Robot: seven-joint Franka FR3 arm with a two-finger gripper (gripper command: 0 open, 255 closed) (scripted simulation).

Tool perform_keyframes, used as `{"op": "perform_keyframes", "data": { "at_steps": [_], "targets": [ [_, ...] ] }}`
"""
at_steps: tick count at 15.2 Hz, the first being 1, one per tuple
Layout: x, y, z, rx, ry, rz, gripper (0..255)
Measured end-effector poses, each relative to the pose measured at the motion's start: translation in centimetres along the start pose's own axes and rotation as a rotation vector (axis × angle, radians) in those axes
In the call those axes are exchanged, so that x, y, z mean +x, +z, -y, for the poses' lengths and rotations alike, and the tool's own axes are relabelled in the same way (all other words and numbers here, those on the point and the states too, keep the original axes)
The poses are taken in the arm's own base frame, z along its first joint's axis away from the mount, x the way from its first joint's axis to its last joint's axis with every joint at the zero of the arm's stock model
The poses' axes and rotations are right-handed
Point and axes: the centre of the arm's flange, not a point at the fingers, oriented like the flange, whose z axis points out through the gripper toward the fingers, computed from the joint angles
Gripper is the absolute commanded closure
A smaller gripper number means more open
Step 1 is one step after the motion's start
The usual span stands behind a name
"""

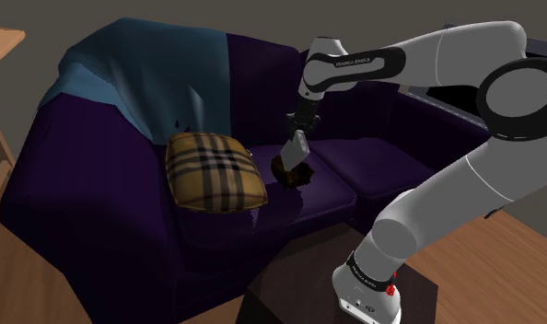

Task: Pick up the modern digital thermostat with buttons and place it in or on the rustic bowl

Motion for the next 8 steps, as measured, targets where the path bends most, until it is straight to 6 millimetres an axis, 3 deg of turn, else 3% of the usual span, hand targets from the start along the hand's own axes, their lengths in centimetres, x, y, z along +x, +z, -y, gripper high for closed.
{"op": "perform_keyframes", "data": {
  "at_steps": [5, 6, 8],
  "targets": [
    [-0.02, 0.12, 0.03, 0.0, 0.0, 0.0, 255],
    [-0.01, 0.12, 0.02, 0.0, 0.0, 0.0, 0],
    [-0.01, 0.1, 0.02, 0.0, 0.0, -0.001, 0]
  ]
}}
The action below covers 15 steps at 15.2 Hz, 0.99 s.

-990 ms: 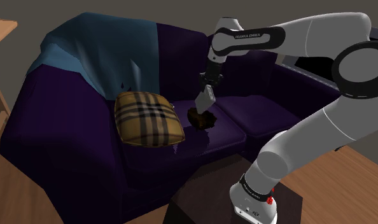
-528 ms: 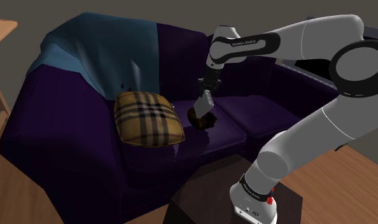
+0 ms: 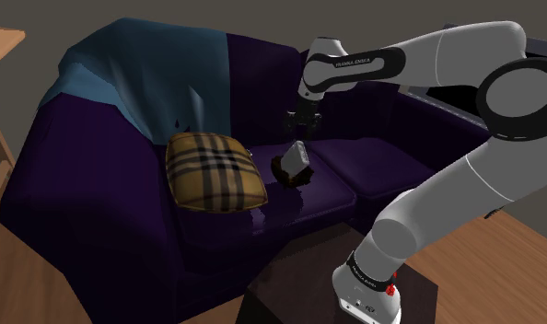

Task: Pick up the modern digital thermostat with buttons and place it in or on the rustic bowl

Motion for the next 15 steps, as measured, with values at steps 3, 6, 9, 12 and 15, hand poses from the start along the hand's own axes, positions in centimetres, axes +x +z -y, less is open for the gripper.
{"op": "perform_keyframes", "data": {
  "at_steps": [3, 6, 9, 12, 15],
  "targets": [
    [0.0, 0.0, 0.0, 0.0, 0.0, 0.0, 0],
    [0.1, -1.6, 0.1, 0.0, 0.0, -0.001, 0],
    [-0.1, -4.3, 0.1, 0.0, 0.0, -0.001, 0],
    [0.0, -4.9, 0.0, 0.0, 0.0, -0.001, 0],
    [0.0, -5.0, 0.0, 0.0, 0.0, 0.0, 0]
  ]
}}
